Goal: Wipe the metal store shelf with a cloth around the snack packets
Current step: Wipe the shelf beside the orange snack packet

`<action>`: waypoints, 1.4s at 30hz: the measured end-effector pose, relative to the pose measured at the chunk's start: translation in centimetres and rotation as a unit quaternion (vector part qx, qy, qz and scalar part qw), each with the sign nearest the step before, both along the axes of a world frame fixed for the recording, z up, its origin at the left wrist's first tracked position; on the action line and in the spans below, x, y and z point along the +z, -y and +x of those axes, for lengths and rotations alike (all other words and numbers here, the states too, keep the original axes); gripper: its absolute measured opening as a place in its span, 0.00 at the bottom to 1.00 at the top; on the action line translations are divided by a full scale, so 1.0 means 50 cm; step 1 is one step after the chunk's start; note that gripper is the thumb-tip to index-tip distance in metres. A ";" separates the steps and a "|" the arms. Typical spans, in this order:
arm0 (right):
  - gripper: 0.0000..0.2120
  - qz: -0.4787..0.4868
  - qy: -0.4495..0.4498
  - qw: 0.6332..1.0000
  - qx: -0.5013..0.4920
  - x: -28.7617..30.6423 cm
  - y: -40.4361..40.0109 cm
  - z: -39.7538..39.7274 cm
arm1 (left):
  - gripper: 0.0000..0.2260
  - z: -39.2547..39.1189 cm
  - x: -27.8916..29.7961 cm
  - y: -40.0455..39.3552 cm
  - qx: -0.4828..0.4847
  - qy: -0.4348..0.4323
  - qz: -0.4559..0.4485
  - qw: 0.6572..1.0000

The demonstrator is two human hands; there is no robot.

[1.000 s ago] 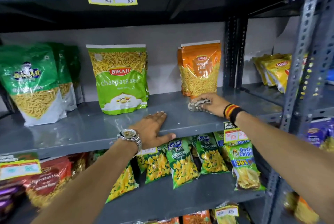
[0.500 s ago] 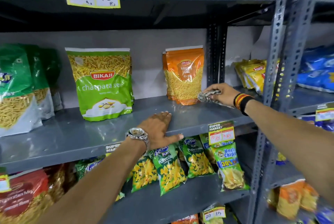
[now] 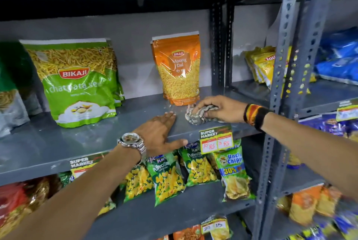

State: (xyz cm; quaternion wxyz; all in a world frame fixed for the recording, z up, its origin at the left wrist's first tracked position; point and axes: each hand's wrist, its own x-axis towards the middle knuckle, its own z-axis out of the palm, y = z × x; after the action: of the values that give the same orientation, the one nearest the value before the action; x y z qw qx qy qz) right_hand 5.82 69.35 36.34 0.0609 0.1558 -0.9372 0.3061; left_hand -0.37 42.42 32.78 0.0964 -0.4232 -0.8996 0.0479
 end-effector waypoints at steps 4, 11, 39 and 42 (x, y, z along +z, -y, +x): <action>0.17 -0.017 -0.033 0.999 0.003 0.030 -0.049 0.045 | 0.51 0.001 -0.002 0.001 0.000 -0.005 0.011 1.000; 0.14 -0.015 -0.039 0.992 -0.119 0.005 -0.072 0.022 | 0.58 -0.003 -0.001 -0.003 0.002 -0.003 0.012 1.000; 0.15 -0.134 -0.017 0.947 -0.291 0.016 -0.265 -0.431 | 0.49 -0.002 -0.006 -0.160 -0.026 0.035 0.048 0.998; 0.19 -0.113 0.012 0.959 -0.260 0.020 -0.259 -0.446 | 0.50 0.002 -0.005 -0.160 -0.027 0.038 0.047 0.998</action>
State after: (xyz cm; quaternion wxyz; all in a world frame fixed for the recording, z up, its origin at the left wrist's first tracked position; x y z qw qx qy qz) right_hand -16.51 82.28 37.34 0.1449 -0.1048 -0.9052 0.3856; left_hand -0.25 50.42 32.54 0.0830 -0.4435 -0.8923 -0.0131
